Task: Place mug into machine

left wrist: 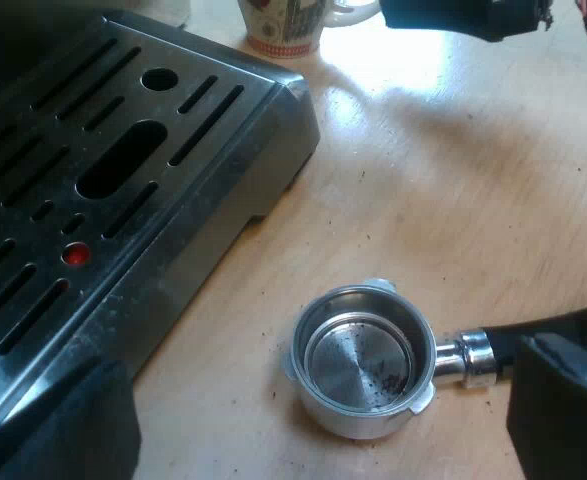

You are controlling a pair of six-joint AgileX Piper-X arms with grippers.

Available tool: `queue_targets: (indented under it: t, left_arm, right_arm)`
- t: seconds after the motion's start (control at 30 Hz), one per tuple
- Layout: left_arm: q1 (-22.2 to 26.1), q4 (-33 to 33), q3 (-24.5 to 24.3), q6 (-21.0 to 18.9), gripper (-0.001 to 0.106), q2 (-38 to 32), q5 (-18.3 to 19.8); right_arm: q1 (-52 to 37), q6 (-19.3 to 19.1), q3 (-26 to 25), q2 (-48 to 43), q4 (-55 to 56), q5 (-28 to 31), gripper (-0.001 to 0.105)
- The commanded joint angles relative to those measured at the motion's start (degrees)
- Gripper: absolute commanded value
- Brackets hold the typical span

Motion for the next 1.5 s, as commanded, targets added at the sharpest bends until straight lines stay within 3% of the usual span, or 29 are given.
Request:
queue_targets:
  t: [0.03,0.53,0.63,0.8,0.97,1.23,1.5]
  left_arm:
    - [-0.4,-0.4,-0.1,-0.9,0.077,-0.2,-0.2]
    - [-0.4,-0.2,-0.1,-0.9,0.077,-0.2,-0.2]
    - [-0.4,-0.2,-0.1,-0.9,0.077,-0.2,-0.2]
    - [-0.4,-0.2,-0.1,-0.9,0.077,-0.2,-0.2]
    - [-0.4,-0.2,-0.1,-0.9,0.077,-0.2,-0.2]
    - [-0.4,-0.2,-0.1,-0.9,0.077,-0.2,-0.2]
    - [-0.4,-0.2,-0.1,-0.9,0.077,-0.2,0.0]
  right_arm:
    - [0.2,-0.3,-1.5,1.1,-1.5,-0.3,0.063]
    - [0.2,-0.3,-5.9,5.2,-1.0,-0.5,0.062]
    - [0.2,-0.3,-5.9,5.5,-1.0,-0.5,0.051]
    - [0.2,-0.3,-5.9,5.5,-1.0,-0.5,0.021]
    - [0.2,-1.5,-5.9,5.5,-1.0,-0.5,0.0]
    - [0.2,-2.6,-5.9,2.8,0.2,-0.5,0.0]
    - [2.1,-6.1,-5.9,-7.3,12.4,0.0,0.0]
